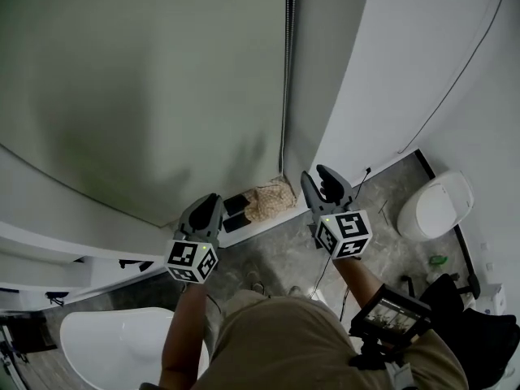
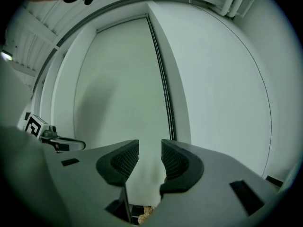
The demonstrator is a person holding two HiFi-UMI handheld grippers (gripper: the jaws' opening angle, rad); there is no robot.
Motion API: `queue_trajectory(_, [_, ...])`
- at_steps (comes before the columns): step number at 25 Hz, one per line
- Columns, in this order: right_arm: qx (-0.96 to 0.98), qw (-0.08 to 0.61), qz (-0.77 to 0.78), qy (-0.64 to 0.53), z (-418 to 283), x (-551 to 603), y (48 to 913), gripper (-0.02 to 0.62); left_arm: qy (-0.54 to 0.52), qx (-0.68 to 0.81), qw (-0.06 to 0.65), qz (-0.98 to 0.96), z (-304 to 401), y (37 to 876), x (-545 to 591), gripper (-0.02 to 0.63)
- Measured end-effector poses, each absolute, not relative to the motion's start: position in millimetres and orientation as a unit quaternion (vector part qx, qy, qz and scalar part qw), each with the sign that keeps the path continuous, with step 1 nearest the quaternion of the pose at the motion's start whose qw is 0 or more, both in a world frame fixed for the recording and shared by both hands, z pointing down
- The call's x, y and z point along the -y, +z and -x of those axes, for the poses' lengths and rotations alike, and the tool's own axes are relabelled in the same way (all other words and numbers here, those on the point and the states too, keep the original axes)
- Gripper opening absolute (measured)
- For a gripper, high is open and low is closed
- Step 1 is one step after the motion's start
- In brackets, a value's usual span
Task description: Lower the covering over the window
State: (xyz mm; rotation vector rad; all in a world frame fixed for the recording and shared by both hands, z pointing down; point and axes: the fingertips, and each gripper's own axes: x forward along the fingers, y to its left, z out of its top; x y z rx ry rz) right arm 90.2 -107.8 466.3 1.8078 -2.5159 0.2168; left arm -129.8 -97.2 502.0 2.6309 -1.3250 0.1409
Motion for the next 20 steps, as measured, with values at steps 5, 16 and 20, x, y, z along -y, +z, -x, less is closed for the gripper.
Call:
queue_trajectory(5, [0.798,0.014,-0.600,0.057,-95,129,451,0.155,0.041,0.428,0.083,-0.899,122,482,115,0.051])
queue_trajectory(16, [0.756,-0.008,-0.653,0.046,-134,161,426,0.133,0.038,0.383,0.057,-0.921,85,455,133,0.051])
queue_trajectory(20, [0.747,0.001,-0.662,0.054,-123,222,453,0.133,0.045,0.368,0.064,-0.926,93,479,193,0.051])
